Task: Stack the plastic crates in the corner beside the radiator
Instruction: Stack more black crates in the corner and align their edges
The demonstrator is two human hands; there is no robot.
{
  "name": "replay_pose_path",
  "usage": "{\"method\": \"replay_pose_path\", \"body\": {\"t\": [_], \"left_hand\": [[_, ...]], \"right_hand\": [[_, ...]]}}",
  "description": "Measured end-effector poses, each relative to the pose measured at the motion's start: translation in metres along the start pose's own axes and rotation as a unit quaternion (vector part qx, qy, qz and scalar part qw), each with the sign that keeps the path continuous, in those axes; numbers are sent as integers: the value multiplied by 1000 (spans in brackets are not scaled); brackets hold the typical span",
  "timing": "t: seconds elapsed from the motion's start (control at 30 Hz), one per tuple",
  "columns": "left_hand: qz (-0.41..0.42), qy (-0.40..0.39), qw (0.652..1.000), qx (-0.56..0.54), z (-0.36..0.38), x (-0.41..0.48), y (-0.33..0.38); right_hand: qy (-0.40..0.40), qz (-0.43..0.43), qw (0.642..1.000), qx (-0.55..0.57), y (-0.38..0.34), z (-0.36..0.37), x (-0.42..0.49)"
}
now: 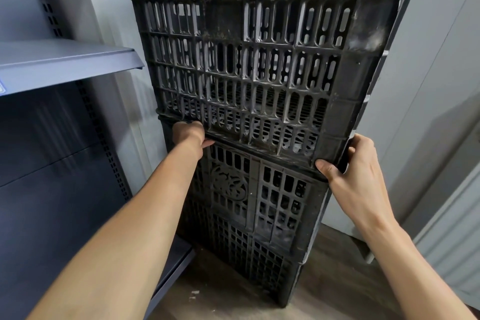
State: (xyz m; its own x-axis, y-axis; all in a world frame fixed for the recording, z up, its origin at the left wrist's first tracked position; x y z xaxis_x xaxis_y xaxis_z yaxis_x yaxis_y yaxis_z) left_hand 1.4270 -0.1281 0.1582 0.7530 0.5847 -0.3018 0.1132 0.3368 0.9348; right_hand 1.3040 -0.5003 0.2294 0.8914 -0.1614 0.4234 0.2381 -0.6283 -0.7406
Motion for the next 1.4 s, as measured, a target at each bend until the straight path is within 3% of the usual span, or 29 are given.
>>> {"method": "replay_pose_path", "body": {"t": [0.23,0.43,0.63,0.97,1.4], "left_hand": [[-24,-23,999,-18,-3,-7,4],[-69,-62,994,-50,4,-20,-20],[-65,-80,994,-39,14,-26,-34],[-51,-118,989,-70,21,-27,-32],[-69,-113,986,-105,20,-36,-32]], "right_hand": [[-5,-15,1000,-4,0,-2,3],[-97,-5,994,56,27,-7,7],[-116,-5,993,34,38,-11,8],[-39,-39,998,-28,24,-13,11],[-76,-27,997,-5,28,-4,13]]}}
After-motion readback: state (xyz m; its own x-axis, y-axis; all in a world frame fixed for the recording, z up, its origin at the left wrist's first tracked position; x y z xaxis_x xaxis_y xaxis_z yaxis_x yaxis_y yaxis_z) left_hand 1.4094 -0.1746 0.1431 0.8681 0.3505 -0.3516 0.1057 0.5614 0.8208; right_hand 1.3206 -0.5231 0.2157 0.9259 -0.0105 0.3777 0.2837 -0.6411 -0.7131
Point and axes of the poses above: each hand's wrist, its own x-axis towards the middle knuckle, its own z-axis out of the palm, y = z × x, the point moved 10 cm from there along x, towards the middle knuckle
